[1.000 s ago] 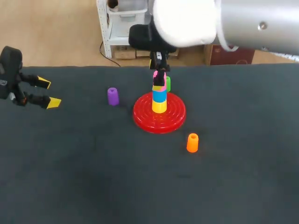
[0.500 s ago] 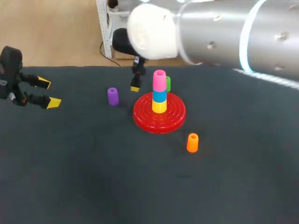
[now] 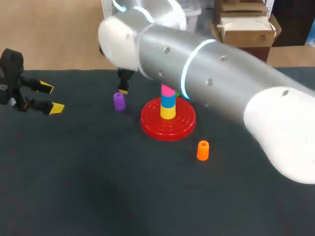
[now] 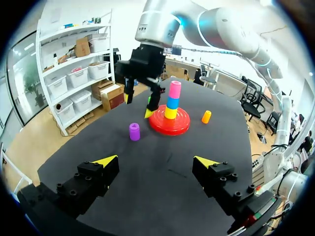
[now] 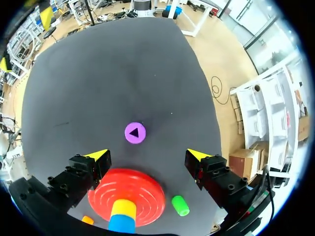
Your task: Pick up and stack the cylinders on the red base in this order: pink,purple,orange,green
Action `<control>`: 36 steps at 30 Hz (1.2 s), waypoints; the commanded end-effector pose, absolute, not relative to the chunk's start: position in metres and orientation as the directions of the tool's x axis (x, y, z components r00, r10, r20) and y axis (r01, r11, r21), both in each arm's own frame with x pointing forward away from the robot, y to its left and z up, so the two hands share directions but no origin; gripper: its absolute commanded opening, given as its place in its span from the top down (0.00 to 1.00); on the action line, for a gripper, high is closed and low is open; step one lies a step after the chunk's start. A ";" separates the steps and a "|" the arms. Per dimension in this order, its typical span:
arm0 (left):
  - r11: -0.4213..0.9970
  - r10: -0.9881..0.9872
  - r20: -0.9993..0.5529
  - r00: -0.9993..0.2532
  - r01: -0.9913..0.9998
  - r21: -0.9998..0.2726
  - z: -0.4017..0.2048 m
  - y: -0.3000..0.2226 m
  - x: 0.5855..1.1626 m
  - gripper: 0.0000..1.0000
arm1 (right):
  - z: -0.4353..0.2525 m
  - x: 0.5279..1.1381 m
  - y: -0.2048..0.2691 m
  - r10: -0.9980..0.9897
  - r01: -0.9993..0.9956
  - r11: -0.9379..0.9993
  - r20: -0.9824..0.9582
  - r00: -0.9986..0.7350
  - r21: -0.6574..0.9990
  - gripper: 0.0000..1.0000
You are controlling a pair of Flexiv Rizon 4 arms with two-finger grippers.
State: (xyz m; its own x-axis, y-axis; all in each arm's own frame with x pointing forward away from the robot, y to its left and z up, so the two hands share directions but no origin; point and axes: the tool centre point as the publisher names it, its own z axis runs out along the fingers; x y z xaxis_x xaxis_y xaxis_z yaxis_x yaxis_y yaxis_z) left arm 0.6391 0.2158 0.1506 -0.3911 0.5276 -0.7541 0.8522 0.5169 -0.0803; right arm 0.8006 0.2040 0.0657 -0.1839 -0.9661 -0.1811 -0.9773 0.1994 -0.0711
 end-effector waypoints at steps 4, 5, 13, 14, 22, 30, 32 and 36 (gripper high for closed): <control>0.515 0.526 -0.757 -0.387 0.853 -0.079 0.149 0.217 0.639 0.00 | 0.053 0.814 0.224 -0.982 -0.978 0.173 -0.062 -0.181 0.115 0.00; 0.515 0.526 -0.757 -0.387 0.853 -0.079 0.149 0.217 0.639 0.00 | 0.050 0.814 0.226 -0.982 -0.978 0.172 -0.058 -0.179 0.119 0.00; 0.515 0.526 -0.757 -0.387 0.853 -0.079 0.149 0.217 0.639 0.00 | 0.045 0.819 0.237 -0.985 -0.978 0.159 -0.046 -0.167 0.134 0.00; 0.515 0.526 -0.757 -0.387 0.853 -0.079 0.149 0.217 0.639 0.00 | 0.044 0.819 0.238 -0.985 -0.978 0.157 -0.042 -0.165 0.137 0.00; 0.515 0.526 -0.757 -0.387 0.853 -0.079 0.149 0.217 0.639 0.00 | 0.040 0.813 0.243 -0.990 -0.971 0.135 -0.014 -0.140 0.196 0.00; 0.515 0.526 -0.757 -0.387 0.853 -0.079 0.149 0.217 0.639 0.00 | 0.032 0.804 0.245 -0.992 -0.963 0.126 0.002 -0.130 0.238 0.00; 0.515 0.526 -0.757 -0.387 0.853 -0.079 0.149 0.217 0.639 0.00 | 0.031 0.804 0.245 -0.992 -0.962 0.127 0.004 -0.129 0.240 0.00; 0.515 0.526 -0.757 -0.387 0.853 -0.079 0.149 0.217 0.639 0.00 | 0.028 0.804 0.244 -0.991 -0.961 0.130 0.009 -0.132 0.244 0.00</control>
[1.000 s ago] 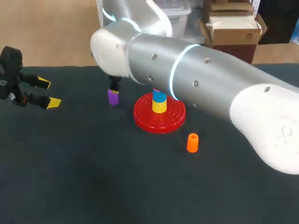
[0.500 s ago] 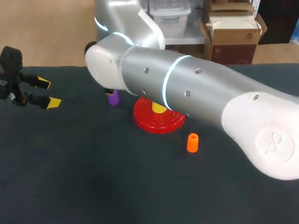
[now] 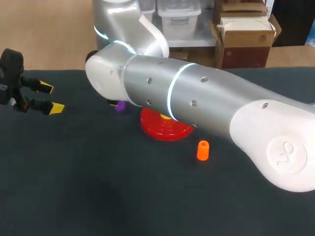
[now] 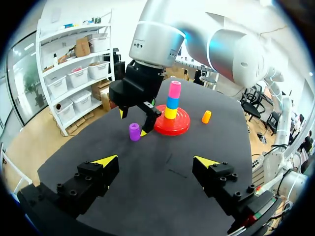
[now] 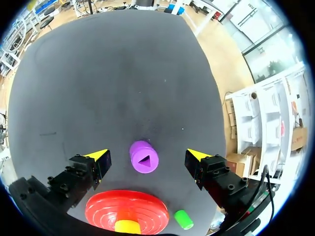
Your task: Pick up and stack the cylinders on the red base in this order: pink,purple,orange,green
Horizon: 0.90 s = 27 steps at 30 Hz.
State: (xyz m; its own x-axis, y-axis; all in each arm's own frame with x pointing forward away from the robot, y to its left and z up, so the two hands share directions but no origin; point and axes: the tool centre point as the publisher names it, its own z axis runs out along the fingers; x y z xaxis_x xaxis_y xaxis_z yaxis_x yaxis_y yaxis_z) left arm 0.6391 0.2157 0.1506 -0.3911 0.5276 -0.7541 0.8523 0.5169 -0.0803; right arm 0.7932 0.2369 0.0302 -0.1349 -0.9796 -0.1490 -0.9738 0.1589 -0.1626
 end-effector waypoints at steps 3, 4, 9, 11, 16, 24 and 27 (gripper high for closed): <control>0.515 0.526 -0.757 -0.387 0.853 -0.079 0.149 0.217 0.639 0.00 | 0.026 0.804 0.242 -0.991 -0.959 0.135 0.012 -0.136 0.249 0.00; 0.515 0.526 -0.757 -0.387 0.853 -0.079 0.149 0.217 0.639 0.00 | 0.026 0.804 0.242 -0.991 -0.959 0.136 0.012 -0.137 0.250 0.00; 0.515 0.526 -0.757 -0.387 0.853 -0.079 0.149 0.217 0.639 0.00 | 0.024 0.803 0.241 -0.990 -0.956 0.138 0.013 -0.140 0.257 0.00; 0.515 0.526 -0.757 -0.387 0.853 -0.079 0.149 0.217 0.639 0.00 | 0.023 0.803 0.241 -0.990 -0.955 0.139 0.013 -0.141 0.261 0.11; 0.515 0.526 -0.757 -0.387 0.853 -0.079 0.149 0.217 0.639 0.00 | 0.022 0.801 0.240 -0.989 -0.951 0.142 0.014 -0.144 0.274 0.67; 0.515 0.526 -0.757 -0.387 0.853 -0.079 0.149 0.217 0.639 0.00 | 0.031 0.801 0.235 -0.986 -0.948 0.155 -0.013 -0.166 0.276 1.00; 0.515 0.526 -0.757 -0.387 0.853 -0.079 0.149 0.217 0.639 0.00 | 0.041 0.803 0.234 -0.984 -0.949 0.162 -0.032 -0.177 0.269 1.00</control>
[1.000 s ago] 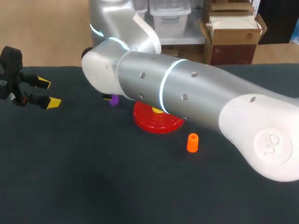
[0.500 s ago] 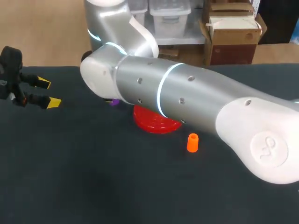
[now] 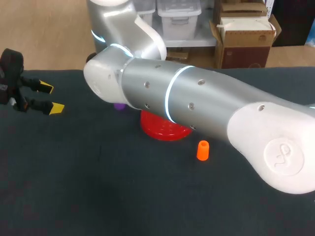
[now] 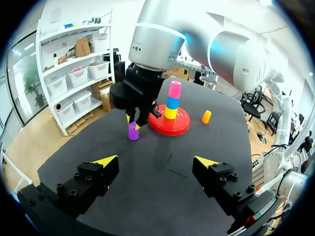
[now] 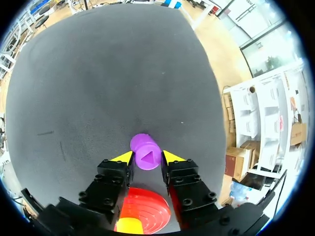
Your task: Pick up and stack the cylinders on the red base in this order: pink,purple,orange,green
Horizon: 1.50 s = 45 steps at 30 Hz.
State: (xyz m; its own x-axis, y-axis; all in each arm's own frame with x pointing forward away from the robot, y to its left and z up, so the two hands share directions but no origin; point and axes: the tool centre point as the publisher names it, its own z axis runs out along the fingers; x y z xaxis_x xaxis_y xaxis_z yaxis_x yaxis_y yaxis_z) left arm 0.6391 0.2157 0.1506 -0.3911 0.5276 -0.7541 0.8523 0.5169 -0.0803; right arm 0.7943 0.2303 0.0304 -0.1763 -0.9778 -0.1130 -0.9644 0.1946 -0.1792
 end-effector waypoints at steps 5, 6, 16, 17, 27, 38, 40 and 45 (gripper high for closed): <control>0.515 0.526 -0.757 -0.387 0.853 -0.079 0.149 0.217 0.639 0.00 | 0.066 0.804 0.230 -0.983 -0.959 0.147 -0.071 -0.168 0.240 1.00; 0.515 0.526 -0.757 -0.387 0.853 -0.079 0.149 0.217 0.639 0.00 | 0.073 0.803 0.228 -0.983 -0.961 0.144 -0.079 -0.167 0.238 1.00; 0.515 0.526 -0.757 -0.387 0.853 -0.079 0.149 0.217 0.639 0.00 | 0.154 0.793 0.181 -0.982 -0.984 0.118 -0.131 -0.136 0.137 1.00; 0.515 0.526 -0.757 -0.387 0.853 -0.079 0.149 0.217 0.639 0.00 | 0.160 0.791 0.175 -0.982 -0.985 0.119 -0.133 -0.135 0.123 1.00; 0.515 0.526 -0.757 -0.387 0.853 -0.079 0.149 0.217 0.639 0.00 | 0.218 0.755 0.126 -0.972 -0.989 0.135 -0.189 -0.142 0.054 1.00; 0.515 0.526 -0.757 -0.387 0.853 -0.079 0.149 0.217 0.639 0.00 | 0.251 0.712 0.082 -0.969 -0.990 0.133 -0.203 -0.139 0.046 1.00; 0.515 0.526 -0.757 -0.387 0.853 -0.079 0.149 0.217 0.639 0.00 | 0.253 0.708 0.072 -0.968 -0.990 0.134 -0.207 -0.141 0.046 1.00; 0.515 0.526 -0.757 -0.387 0.853 -0.079 0.149 0.217 0.639 0.00 | 0.256 0.704 0.059 -0.969 -0.991 0.133 -0.210 -0.130 -0.001 1.00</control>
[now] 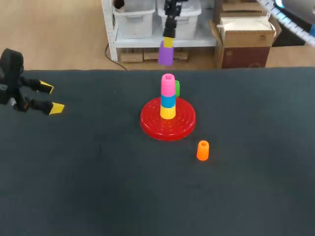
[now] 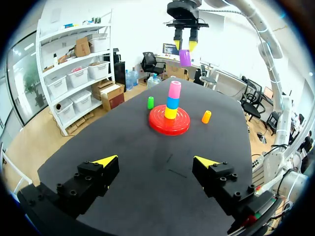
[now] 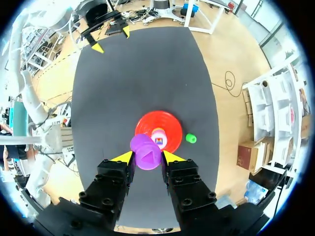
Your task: Pick up and stack the cylinders on the red base in this order: pink,purple,orange,green
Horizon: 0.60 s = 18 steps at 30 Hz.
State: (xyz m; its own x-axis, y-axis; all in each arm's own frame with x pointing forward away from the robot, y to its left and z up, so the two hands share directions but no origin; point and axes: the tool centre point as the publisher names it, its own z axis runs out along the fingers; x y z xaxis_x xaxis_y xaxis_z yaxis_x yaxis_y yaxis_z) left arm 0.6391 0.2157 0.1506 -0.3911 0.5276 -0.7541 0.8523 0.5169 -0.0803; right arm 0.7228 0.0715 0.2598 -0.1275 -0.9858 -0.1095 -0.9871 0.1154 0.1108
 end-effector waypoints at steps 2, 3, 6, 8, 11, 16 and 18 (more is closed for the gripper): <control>0.515 0.526 -0.757 -0.387 0.853 -0.079 0.149 0.217 0.639 0.00 | 0.256 0.704 0.059 -0.969 -0.991 0.133 -0.210 -0.130 -0.001 1.00; 0.515 0.526 -0.757 -0.387 0.853 -0.079 0.149 0.217 0.639 0.00 | 0.256 0.704 0.059 -0.969 -0.991 0.133 -0.210 -0.130 -0.001 1.00; 0.515 0.526 -0.757 -0.387 0.853 -0.079 0.149 0.217 0.639 0.00 | 0.256 0.704 0.059 -0.969 -0.991 0.133 -0.210 -0.130 -0.001 1.00; 0.515 0.526 -0.757 -0.387 0.853 -0.079 0.149 0.217 0.639 0.00 | 0.256 0.704 0.059 -0.969 -0.991 0.133 -0.210 -0.130 -0.001 1.00; 0.515 0.526 -0.757 -0.387 0.853 -0.079 0.149 0.217 0.639 0.00 | 0.256 0.704 0.059 -0.969 -0.991 0.133 -0.210 -0.130 -0.001 1.00; 0.515 0.526 -0.757 -0.387 0.853 -0.079 0.149 0.217 0.639 0.00 | 0.256 0.704 0.059 -0.969 -0.991 0.133 -0.210 -0.130 -0.001 1.00; 0.515 0.526 -0.757 -0.387 0.853 -0.079 0.149 0.217 0.639 0.00 | 0.256 0.703 0.056 -0.974 -0.992 0.123 -0.189 -0.122 0.006 1.00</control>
State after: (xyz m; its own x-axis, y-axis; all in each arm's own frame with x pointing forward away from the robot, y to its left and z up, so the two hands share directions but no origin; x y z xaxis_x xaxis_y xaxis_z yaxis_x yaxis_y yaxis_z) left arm 0.6391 0.2157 0.1506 -0.3911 0.5276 -0.7541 0.8523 0.5169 -0.0803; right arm 0.7107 0.0620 0.2583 -0.1276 -0.9770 -0.1710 -0.9899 0.1146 0.0840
